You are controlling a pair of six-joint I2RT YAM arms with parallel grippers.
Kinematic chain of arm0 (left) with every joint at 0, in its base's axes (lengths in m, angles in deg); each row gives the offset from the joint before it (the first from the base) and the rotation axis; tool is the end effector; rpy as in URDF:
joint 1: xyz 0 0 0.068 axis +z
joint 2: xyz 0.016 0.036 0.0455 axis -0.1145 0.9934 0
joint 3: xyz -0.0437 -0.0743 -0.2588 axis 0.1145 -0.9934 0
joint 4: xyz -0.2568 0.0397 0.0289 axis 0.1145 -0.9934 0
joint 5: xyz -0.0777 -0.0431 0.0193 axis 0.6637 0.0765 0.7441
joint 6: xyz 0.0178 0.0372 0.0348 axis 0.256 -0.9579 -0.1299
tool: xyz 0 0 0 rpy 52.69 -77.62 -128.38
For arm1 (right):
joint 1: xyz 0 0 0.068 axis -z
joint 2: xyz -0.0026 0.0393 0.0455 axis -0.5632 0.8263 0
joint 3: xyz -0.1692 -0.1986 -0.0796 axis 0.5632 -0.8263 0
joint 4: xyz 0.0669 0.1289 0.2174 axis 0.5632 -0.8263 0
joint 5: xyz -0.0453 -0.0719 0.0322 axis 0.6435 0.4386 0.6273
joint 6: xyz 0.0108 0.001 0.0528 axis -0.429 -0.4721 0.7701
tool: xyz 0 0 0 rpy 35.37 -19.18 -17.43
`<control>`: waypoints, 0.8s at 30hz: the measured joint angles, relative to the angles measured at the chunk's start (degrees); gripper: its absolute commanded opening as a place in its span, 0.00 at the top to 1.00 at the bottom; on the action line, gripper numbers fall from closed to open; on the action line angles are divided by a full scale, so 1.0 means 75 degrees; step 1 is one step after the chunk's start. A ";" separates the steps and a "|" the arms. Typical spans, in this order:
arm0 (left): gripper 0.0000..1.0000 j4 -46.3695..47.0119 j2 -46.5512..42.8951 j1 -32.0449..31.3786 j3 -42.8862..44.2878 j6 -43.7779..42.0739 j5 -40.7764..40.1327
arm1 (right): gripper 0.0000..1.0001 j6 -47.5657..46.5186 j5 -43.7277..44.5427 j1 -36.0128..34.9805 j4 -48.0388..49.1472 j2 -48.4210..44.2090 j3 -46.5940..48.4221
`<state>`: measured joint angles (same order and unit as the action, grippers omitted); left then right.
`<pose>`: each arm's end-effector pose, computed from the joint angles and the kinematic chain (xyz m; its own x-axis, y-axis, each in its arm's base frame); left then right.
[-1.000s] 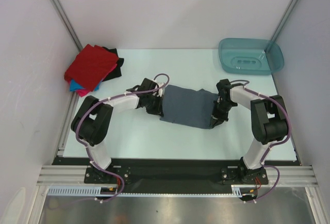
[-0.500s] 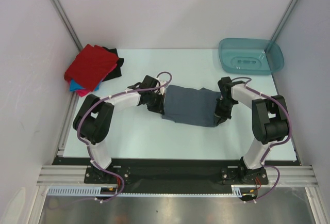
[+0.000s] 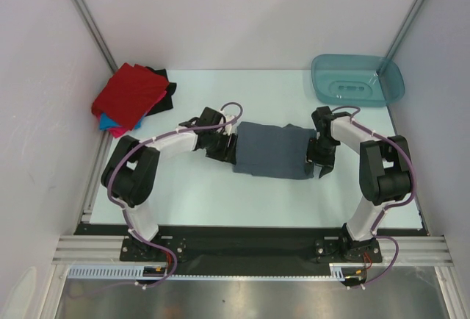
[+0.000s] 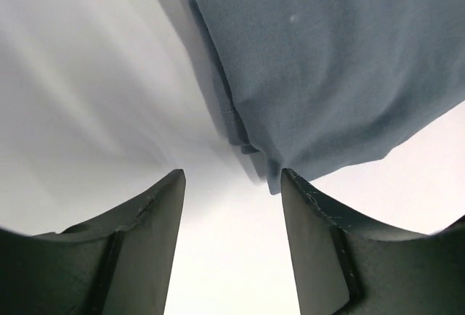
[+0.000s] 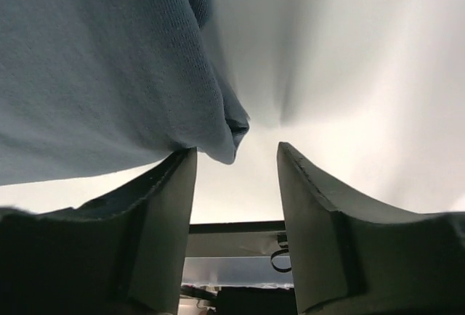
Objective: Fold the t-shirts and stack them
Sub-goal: Fold the tshirt
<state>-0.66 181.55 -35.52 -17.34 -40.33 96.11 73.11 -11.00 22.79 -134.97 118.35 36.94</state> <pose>0.3083 -0.1826 0.1674 -0.8662 0.2719 -0.4192 0.4298 0.8334 -0.3474 0.3017 0.0630 0.1694 -0.9740 0.2257 -0.0214 0.2242 0.9729 0.0571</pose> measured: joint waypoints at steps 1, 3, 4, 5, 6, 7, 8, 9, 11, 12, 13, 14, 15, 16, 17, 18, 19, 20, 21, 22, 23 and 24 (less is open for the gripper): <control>0.39 0.0052 -0.0035 0.0012 -0.0041 0.0035 0.0006 | 0.46 -0.0003 0.0000 0.0003 -0.0012 0.0000 0.0006; 0.39 0.0216 -0.0061 0.0012 -0.0131 0.0154 0.0052 | 0.44 -0.0006 0.0000 0.0003 -0.0015 0.0000 0.0017; 0.39 0.0291 -0.0061 0.0012 -0.0187 0.0227 0.0087 | 0.44 -0.0009 0.0000 0.0003 -0.0017 0.0000 0.0017; 0.39 0.0373 -0.0061 0.0012 -0.0251 0.0294 0.0134 | 0.44 -0.0012 0.0000 0.0003 -0.0020 0.0000 0.0017; 0.40 0.0440 -0.0061 0.0012 -0.0312 0.0358 0.0157 | 0.44 -0.0020 0.0000 0.0003 -0.0020 0.0000 0.0020; 0.40 0.0516 -0.0061 0.0012 -0.0367 0.0423 0.0201 | 0.44 -0.0023 0.0000 0.0003 -0.0026 0.0000 0.0020; 0.40 0.0562 -0.0061 0.0009 -0.0405 0.0484 0.0239 | 0.44 -0.0023 0.0000 0.0006 -0.0035 0.0000 0.0029; 0.40 0.0606 -0.0061 -0.0003 -0.0446 0.0542 0.0300 | 0.43 -0.0026 0.0000 0.0006 -0.0035 0.0000 0.0035; 0.41 0.0729 -0.0061 -0.0023 -0.0504 0.0624 0.0367 | 0.43 -0.0029 0.0000 0.0006 -0.0050 0.0000 0.0058; 0.41 0.0793 -0.0061 -0.0026 -0.0533 0.0682 0.0408 | 0.43 -0.0035 0.0000 0.0006 -0.0055 0.0000 0.0073; 0.42 0.0880 -0.0061 -0.0029 -0.0562 0.0734 0.0455 | 0.43 -0.0035 0.0000 0.0006 -0.0070 0.0000 0.0099; 0.44 0.0982 -0.0061 -0.0035 -0.0606 0.0772 0.0516 | 0.43 -0.0041 0.0000 0.0006 -0.0073 0.0000 0.0125; 0.47 0.1067 -0.0061 -0.0038 -0.0653 0.0836 0.0560 | 0.43 -0.0055 0.0000 0.0009 -0.0073 0.0000 0.0152; 0.49 0.1122 -0.0061 -0.0038 -0.0685 0.0883 0.0595 | 0.43 -0.0067 0.0000 0.0012 -0.0076 0.0000 0.0178; 0.54 0.1215 -0.0061 -0.0038 -0.0740 0.0944 0.0656 | 0.43 -0.0085 0.0000 0.0012 -0.0076 0.0000 0.0201; 0.55 0.1317 -0.0061 -0.0038 -0.0793 0.1026 0.0746 | 0.43 -0.0090 0.0000 0.0012 -0.0079 0.0000 0.0216; 0.57 0.1413 -0.0061 -0.0041 -0.0848 0.1128 0.0804 | 0.43 -0.0096 0.0000 0.0012 -0.0082 0.0000 0.0233; 0.58 0.1489 -0.0061 -0.0044 -0.0901 0.1169 0.0871 | 0.43 -0.0102 0.0000 0.0012 -0.0082 0.0000 0.0242; 0.58 0.1591 -0.0061 -0.0047 -0.0979 0.1282 0.0959 | 0.43 -0.0111 0.0000 0.0012 -0.0085 0.0000 0.0248; 0.59 0.1696 -0.0061 -0.0050 -0.1055 0.1352 0.1026 | 0.43 -0.0114 0.0000 0.0012 -0.0093 0.0000 0.0251; 0.60 0.1810 -0.0064 -0.0050 -0.1131 0.1440 0.1128 | 0.43 -0.0114 0.0000 0.0015 -0.0102 0.0000 0.0254; 0.60 0.1929 -0.0073 -0.0050 -0.1201 0.1547 0.1186 | 0.43 -0.0117 0.0000 0.0015 -0.0114 0.0000 0.0259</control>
<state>13.81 181.00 -35.90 -26.35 -28.73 105.01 72.24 -11.00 22.90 -135.83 118.35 38.89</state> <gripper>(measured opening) 0.410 0.567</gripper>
